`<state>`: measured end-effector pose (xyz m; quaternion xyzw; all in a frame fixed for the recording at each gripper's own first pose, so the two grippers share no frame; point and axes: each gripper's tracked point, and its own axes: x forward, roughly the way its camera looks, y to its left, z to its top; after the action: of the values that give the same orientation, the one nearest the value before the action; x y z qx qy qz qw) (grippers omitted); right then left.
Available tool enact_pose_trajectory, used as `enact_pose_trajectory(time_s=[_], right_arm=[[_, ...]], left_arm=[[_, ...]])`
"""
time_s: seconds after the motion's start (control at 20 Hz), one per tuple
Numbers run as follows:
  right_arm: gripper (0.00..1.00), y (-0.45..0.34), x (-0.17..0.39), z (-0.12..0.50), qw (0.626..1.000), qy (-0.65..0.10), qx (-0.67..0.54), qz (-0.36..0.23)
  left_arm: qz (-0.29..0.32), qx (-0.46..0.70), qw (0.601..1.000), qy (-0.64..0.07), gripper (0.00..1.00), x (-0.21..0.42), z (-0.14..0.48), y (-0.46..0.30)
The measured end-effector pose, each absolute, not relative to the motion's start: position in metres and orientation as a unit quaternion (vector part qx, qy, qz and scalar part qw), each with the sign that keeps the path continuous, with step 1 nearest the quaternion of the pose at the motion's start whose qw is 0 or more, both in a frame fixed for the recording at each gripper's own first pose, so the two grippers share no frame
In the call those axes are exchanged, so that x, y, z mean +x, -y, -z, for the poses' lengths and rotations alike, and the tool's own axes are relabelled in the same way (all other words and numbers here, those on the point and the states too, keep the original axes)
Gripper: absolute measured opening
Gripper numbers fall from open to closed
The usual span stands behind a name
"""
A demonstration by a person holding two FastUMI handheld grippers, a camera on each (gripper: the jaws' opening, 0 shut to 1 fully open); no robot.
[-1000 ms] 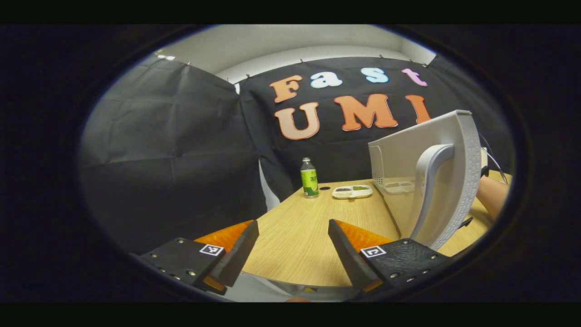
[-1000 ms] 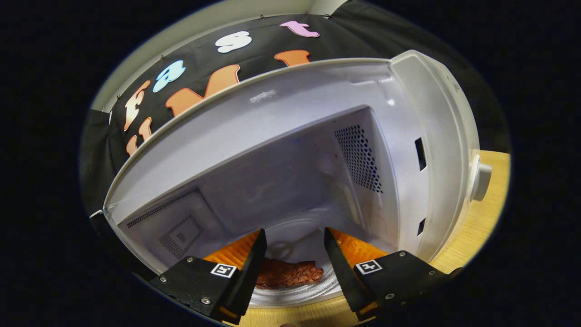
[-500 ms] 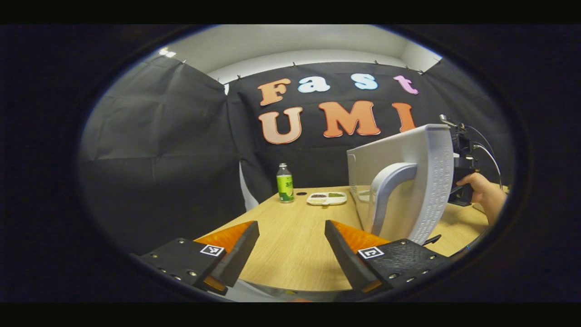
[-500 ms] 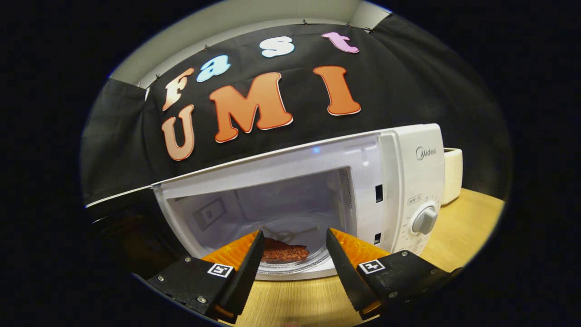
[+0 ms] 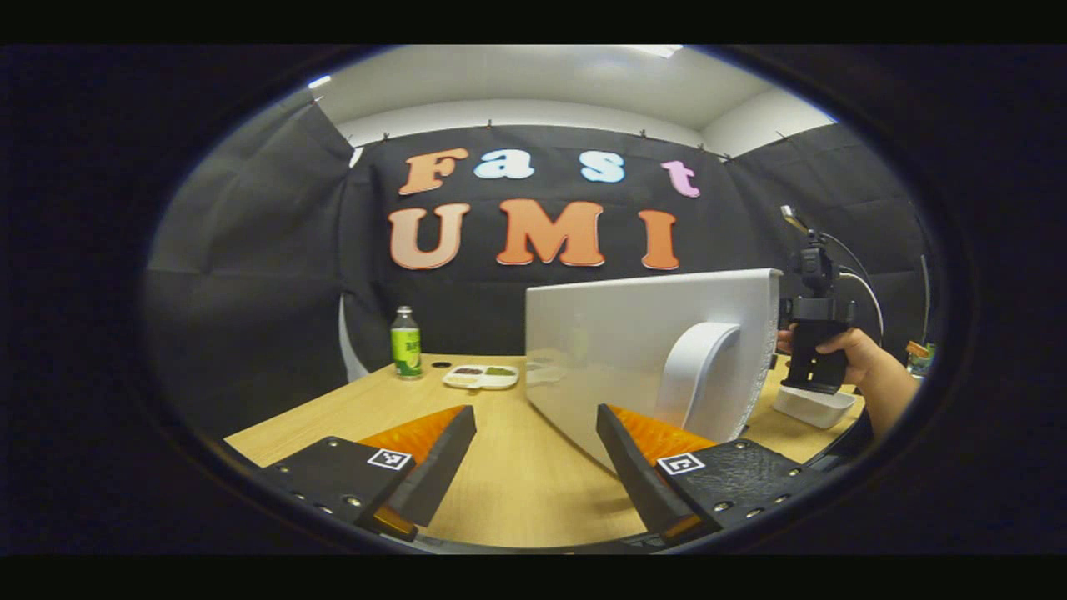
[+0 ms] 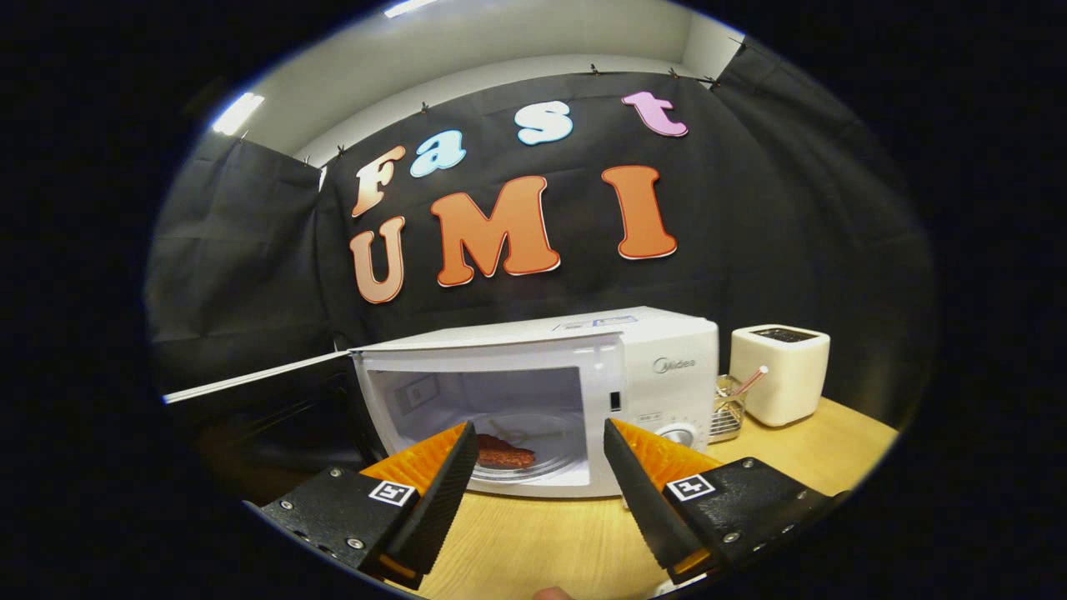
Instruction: Open the microwave oven with the left hand, put the food in, and close the microwave oven.
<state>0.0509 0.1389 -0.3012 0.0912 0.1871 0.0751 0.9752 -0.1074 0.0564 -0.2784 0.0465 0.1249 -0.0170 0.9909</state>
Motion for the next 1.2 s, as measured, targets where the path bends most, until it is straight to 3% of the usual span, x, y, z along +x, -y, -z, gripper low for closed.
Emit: enact_pose_trajectory(time_s=[0.2,0.3,0.35,0.5,0.55,0.6,0.65,0.9,1.15,1.2], right_arm=[[0.94,-0.101,0.033,0.286,0.977,-0.184,0.078,-0.075],[0.94,-0.086,0.029,0.278,0.979,-0.172,0.081,-0.076],[0.94,-0.079,0.026,0.277,0.979,-0.171,0.079,-0.075],[0.94,-0.054,0.02,0.273,0.981,-0.172,0.067,-0.06],[0.94,-0.047,0.018,0.273,0.981,-0.174,0.065,-0.056],[0.94,-0.042,0.015,0.272,0.981,-0.175,0.064,-0.053],[0.94,-0.036,0.012,0.273,0.981,-0.176,0.064,-0.05],[0.94,-0.011,0.0,0.279,0.979,-0.187,0.062,-0.044],[0.94,0.011,-0.009,0.269,0.981,-0.185,0.048,-0.035],[0.94,0.015,-0.011,0.268,0.981,-0.186,0.045,-0.036]], left_arm=[[0.065,0.028,0.989,-0.133,0.92,-0.085,0.291,-0.006],[0.1,0.001,0.985,-0.14,0.75,-0.076,0.3,0.023],[0.103,-0.001,0.985,-0.138,0.73,-0.069,0.3,0.029],[0.122,0.003,0.983,-0.14,0.43,-0.049,0.307,0.059],[0.138,0.002,0.98,-0.144,0.42,-0.044,0.31,0.073],[0.146,0.003,0.979,-0.144,0.27,-0.038,0.314,0.081],[0.159,0.005,0.977,-0.145,0.23,-0.034,0.316,0.095],[0.166,0.005,0.975,-0.149,0.09,-0.005,0.331,0.123],[0.161,-0.003,0.974,-0.157,0.11,0.024,0.346,0.147],[0.161,-0.014,0.973,-0.165,0.07,0.029,0.351,0.153]])
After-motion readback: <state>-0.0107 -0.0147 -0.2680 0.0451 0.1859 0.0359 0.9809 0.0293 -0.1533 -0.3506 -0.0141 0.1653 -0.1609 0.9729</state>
